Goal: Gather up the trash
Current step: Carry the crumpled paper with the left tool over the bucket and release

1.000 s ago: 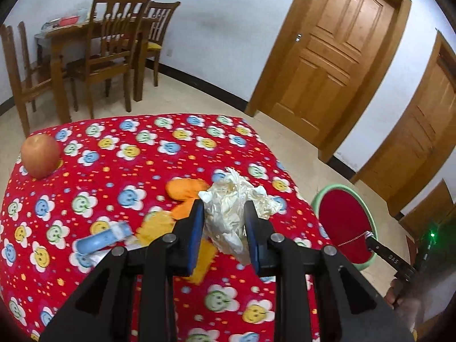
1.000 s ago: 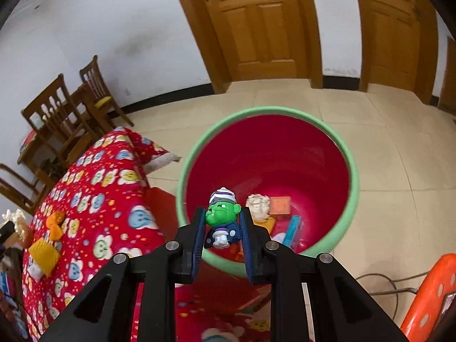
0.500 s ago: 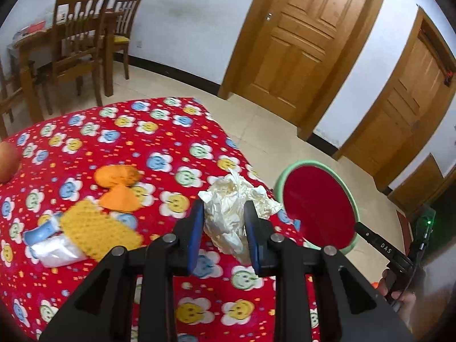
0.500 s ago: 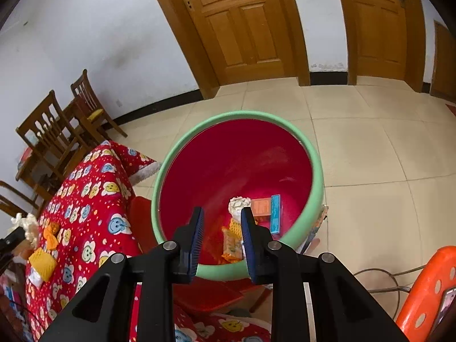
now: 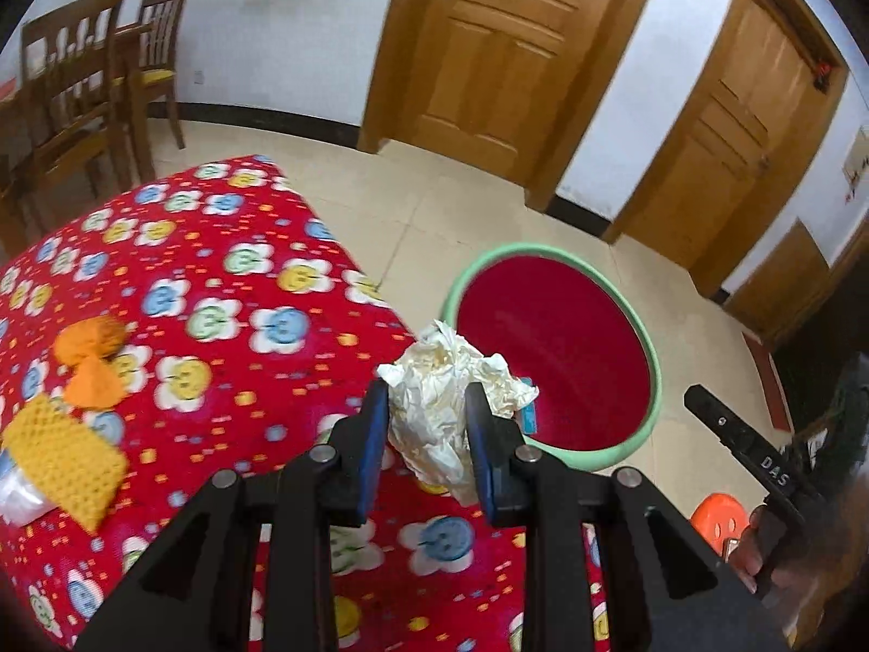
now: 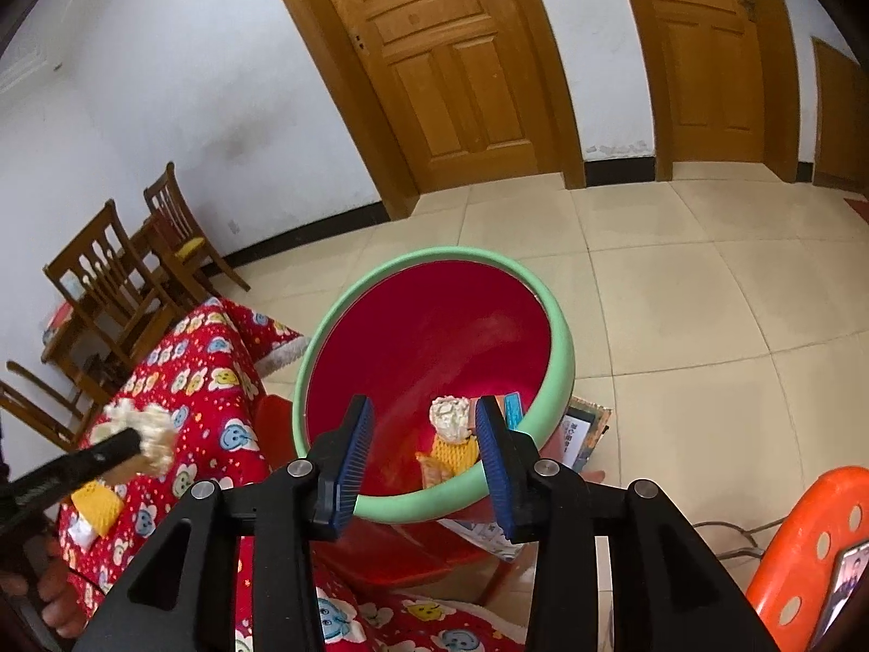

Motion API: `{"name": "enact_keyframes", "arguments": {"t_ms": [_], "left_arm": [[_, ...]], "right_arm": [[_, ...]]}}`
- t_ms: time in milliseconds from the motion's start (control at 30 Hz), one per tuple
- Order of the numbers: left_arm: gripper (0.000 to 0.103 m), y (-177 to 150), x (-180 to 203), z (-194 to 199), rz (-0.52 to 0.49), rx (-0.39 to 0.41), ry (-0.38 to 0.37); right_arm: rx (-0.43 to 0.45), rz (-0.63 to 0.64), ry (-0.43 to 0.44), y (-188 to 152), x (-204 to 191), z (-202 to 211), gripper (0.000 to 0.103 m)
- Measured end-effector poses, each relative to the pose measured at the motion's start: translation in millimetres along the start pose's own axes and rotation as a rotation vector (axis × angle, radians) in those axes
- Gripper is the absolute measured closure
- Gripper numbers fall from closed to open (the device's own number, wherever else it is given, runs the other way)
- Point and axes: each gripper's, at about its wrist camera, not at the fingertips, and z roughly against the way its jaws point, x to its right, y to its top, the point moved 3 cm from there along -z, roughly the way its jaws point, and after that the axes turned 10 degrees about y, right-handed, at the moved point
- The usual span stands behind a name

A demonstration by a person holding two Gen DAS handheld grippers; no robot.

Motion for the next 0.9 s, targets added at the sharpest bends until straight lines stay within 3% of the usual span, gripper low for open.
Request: {"name": "enact_keyframes", "arguments": {"t_ms": [333, 733, 900], "left_arm": [[0.075, -1, 54, -43, -0.100, -0.060, -0.007], [0.075, 4, 78, -72, -0.144, -0.089, 0.011], [0.061, 7, 79, -74, -0.133, -0.099, 0.010]], "right_arm": [[0.023, -0.060, -0.005, -7, 17, 10, 0.062], [0.038, -0.111, -0.023, -10, 38, 17, 0.062], [0.043, -0.118, -0.020, -11, 41, 20, 0.062]]}}
